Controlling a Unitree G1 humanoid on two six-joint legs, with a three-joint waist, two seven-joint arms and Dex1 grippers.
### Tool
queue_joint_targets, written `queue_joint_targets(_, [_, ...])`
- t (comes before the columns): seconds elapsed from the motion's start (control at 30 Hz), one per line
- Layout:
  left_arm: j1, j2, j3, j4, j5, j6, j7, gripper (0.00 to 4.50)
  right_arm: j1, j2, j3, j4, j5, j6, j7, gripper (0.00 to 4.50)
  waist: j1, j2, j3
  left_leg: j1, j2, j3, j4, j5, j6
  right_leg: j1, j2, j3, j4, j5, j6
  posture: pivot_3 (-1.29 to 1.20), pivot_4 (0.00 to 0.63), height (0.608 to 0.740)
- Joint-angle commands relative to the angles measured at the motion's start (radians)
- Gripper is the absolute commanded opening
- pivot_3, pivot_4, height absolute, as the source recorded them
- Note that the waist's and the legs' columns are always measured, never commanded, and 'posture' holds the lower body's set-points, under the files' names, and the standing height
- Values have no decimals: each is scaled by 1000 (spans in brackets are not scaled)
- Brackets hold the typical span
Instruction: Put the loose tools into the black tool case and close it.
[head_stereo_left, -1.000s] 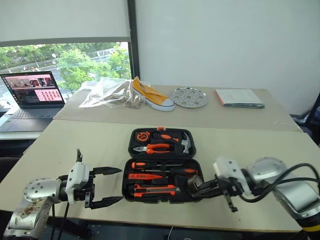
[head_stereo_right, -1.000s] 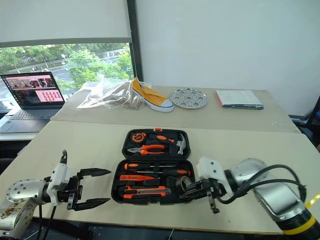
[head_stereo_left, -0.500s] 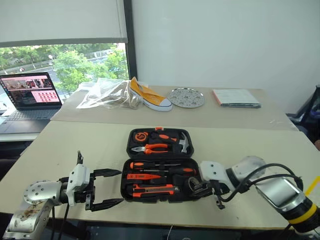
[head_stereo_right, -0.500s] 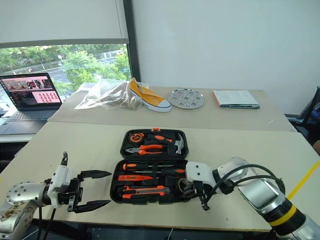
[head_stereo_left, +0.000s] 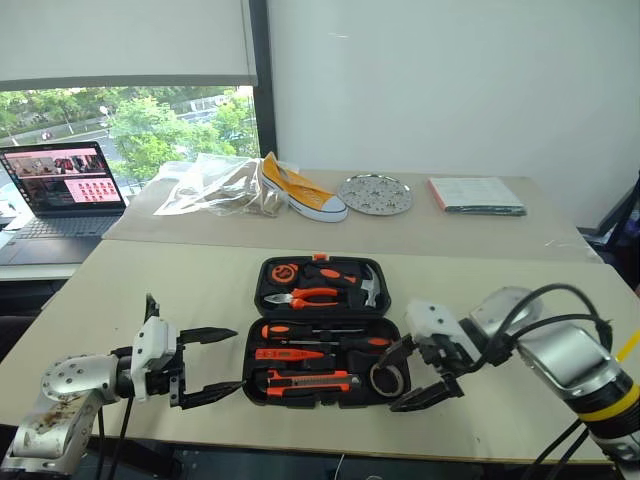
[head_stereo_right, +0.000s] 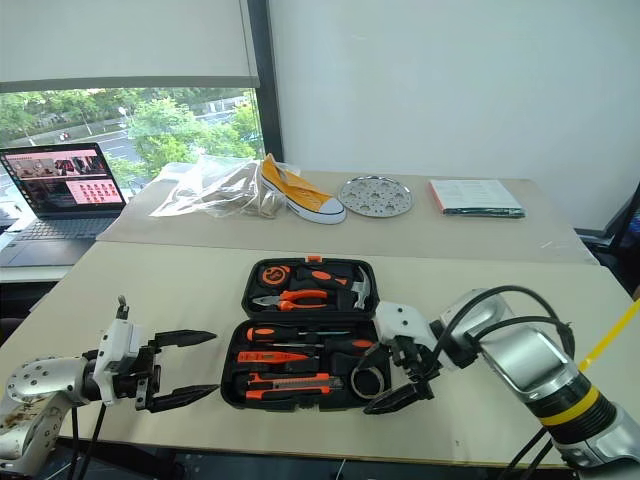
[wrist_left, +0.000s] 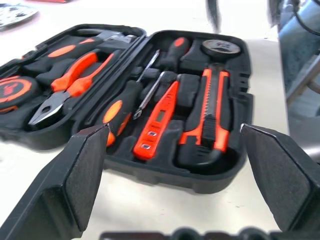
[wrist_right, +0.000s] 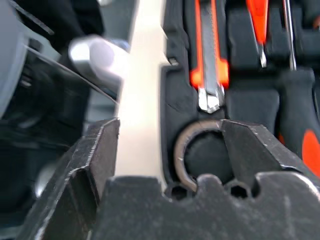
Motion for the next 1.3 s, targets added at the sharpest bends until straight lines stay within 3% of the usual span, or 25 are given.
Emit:
queue_joint_targets(0.03, [-45, -11, 65, 56, 29, 38, 137, 4500, 25, 35, -146, 109, 51, -75, -39, 3644, 0, 0, 0, 0, 0, 0, 0, 0, 0, 0, 0, 0, 0, 0, 0, 0, 150, 740])
queue_joint_targets(0.13, [-98, -27, 80, 138, 79, 104, 288, 3785, 39, 81, -192, 324, -75, -251, -179, 2957, 0, 0, 0, 2, 0, 0, 1, 0, 0, 3, 0, 1, 0, 0, 0, 0, 150, 740])
queue_joint_targets(0.4, [-234, -105, -35, 214, 173, 218, 429, 909, -35, 219, -150, 695, -345, -655, -453, 211, -6, 0, 0, 1, -1, 3, 1, 1, -1, 1, 0, 1, 2, 0, 1, 0, 150, 740])
queue_joint_targets(0.47, [-265, -126, -78, 223, 196, 234, 428, 169, -62, 257, -133, 755, -369, -697, -463, 0, -14, 0, 0, 1, -1, 6, 1, 1, -2, 0, 1, 1, 3, 1, 0, 0, 150, 740])
queue_joint_targets(0.7, [-317, -150, -179, 194, 203, 335, 380, 75, -84, 325, -86, 736, -365, -637, -394, 0, -26, 0, 0, 1, 1, 13, 0, 2, -4, -1, 2, 1, 4, 0, 0, 0, 150, 740])
queue_joint_targets(0.9, [-314, -146, -216, 183, 215, 337, 329, 75, -6, 310, -62, 537, -342, -488, -344, 0, -24, 1, 0, 1, 1, 13, 0, 2, -4, -1, 1, 2, 5, 0, 0, 0, 150, 740])
queue_joint_targets(1.3, [-201, -121, -164, 95, 183, 353, 299, 75, 162, 264, -117, 292, -337, -309, -427, 0, -23, 1, 0, 2, 1, 13, -1, 2, -4, -1, 1, 2, 4, 0, 0, 0, 150, 740])
